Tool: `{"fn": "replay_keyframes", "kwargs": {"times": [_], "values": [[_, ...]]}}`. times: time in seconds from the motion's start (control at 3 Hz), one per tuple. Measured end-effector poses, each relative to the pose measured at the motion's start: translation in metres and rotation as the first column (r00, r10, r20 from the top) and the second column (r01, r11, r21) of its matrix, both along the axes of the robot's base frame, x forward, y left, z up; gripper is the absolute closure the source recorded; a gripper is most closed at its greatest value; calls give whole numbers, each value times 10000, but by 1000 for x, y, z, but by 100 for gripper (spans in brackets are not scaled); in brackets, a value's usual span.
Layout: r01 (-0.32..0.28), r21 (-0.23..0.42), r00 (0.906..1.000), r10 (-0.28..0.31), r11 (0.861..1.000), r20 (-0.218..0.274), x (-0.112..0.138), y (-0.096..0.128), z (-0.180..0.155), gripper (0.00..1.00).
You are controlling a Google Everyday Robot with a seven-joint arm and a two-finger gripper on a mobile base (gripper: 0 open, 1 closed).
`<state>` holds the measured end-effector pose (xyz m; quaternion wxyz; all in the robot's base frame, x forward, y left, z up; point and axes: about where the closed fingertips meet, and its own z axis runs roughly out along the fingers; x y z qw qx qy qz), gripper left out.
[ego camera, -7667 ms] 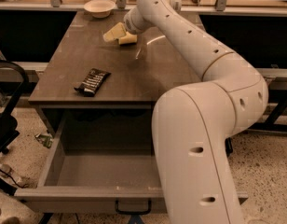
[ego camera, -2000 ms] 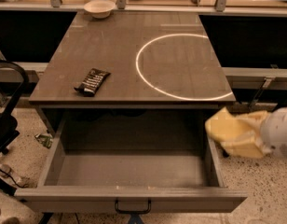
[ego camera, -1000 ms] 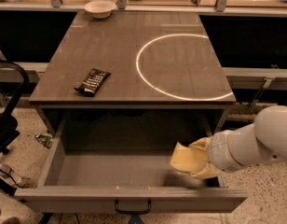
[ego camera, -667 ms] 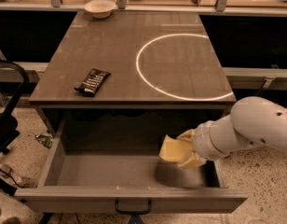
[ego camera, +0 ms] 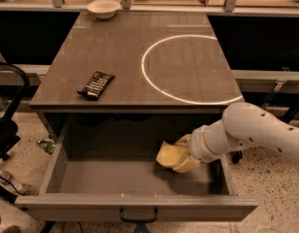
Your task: Place sponge into top drawer
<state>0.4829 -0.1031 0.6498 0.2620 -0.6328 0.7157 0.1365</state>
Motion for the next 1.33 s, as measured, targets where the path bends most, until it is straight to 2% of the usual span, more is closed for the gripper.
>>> {"fn": "replay_keyframes", "kwargs": {"times": [0.67,1.0,1.33], "values": [[-54,-60,10000,54,10000,44,-1,1,2,51],[-85,-63,10000,86,9999,33,-2,2,2,20],[-103,-65,9999,104,9999,26,-2,3,1,0]]}}
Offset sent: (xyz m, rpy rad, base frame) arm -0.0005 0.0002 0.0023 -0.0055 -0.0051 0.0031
